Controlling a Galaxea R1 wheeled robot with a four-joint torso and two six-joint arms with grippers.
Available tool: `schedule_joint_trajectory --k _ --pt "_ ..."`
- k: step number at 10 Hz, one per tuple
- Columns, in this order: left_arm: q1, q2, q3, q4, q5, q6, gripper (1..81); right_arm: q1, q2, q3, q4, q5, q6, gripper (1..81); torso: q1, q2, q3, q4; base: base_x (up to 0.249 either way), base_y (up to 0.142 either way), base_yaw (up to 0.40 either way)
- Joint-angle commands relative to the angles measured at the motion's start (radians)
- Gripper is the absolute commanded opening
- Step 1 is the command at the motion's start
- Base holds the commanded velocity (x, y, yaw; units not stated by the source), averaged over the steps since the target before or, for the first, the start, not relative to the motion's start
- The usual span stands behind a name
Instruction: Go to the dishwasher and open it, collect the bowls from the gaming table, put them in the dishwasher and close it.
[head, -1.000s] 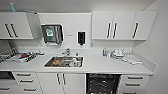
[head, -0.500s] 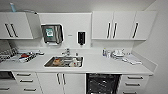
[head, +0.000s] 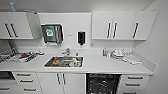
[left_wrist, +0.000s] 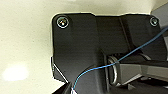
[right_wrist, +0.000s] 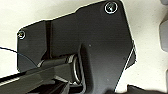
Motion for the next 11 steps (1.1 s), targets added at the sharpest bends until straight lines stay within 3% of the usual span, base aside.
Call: schedule_joint_trajectory --k 1,9,11 --pt "-0.045 -0.017 -0.004 -0.001 0.048 0.002 81.1 0.042 0.0 -0.003 0.006 -0.057 -0.002 81.1 0.001 0.0 0.0 0.0 0.0 0.0 0.0" --pt "-0.044 -0.014 -0.004 0.013 0.009 0.013 81.1 0.043 -0.001 -0.014 0.011 -0.057 -0.002 81.1 0.001 0.0 0.0 0.0 0.0 0.0 0.335" --pt "-0.045 -0.026 -0.001 0.013 -0.009 0.045 81.1 0.042 -0.012 -0.014 0.001 -0.057 -0.006 81.1 0.001 0.0 0.0 0.0 0.0 0.0 0.383"
